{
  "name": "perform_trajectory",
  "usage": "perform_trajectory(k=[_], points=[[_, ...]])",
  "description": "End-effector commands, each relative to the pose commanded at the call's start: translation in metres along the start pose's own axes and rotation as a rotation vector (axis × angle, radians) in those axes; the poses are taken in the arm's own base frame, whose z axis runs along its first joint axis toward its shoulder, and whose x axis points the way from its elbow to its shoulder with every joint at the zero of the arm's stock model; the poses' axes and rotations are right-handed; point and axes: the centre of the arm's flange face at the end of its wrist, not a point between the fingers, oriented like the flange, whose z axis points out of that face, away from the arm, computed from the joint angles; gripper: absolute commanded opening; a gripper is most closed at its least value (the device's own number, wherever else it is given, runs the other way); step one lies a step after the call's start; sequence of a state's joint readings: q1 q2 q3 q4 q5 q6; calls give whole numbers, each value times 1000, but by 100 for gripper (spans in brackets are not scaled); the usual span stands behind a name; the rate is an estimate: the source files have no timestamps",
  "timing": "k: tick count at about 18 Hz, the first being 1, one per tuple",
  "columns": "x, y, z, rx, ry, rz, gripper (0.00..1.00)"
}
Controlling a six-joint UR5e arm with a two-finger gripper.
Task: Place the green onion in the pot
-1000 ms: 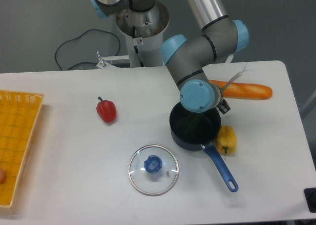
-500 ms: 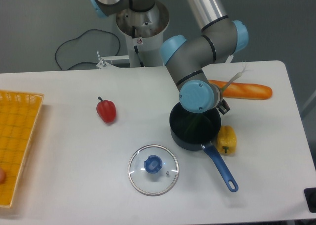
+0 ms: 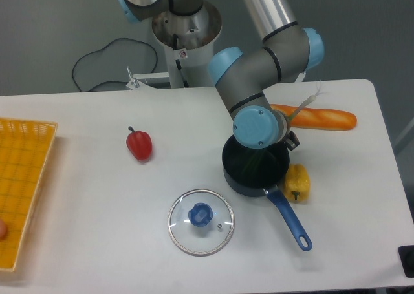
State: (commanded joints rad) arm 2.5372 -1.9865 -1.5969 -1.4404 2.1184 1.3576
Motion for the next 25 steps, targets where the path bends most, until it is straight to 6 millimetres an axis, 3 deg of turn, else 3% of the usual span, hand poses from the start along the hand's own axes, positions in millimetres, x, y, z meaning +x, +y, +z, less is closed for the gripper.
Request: perform_trajectory(k=[3, 7, 10, 12, 13, 19, 25], points=[[0, 0, -1, -1, -2, 2, 58], [0, 1, -1, 1, -3, 0, 65], [0, 2, -3, 3, -6, -4, 65], [0, 4, -12, 19, -19, -10, 80], [0, 2, -20, 41, -31, -12, 100], [4, 6, -63, 302, -111, -70, 100], [24, 10, -105, 522, -170, -119, 100]])
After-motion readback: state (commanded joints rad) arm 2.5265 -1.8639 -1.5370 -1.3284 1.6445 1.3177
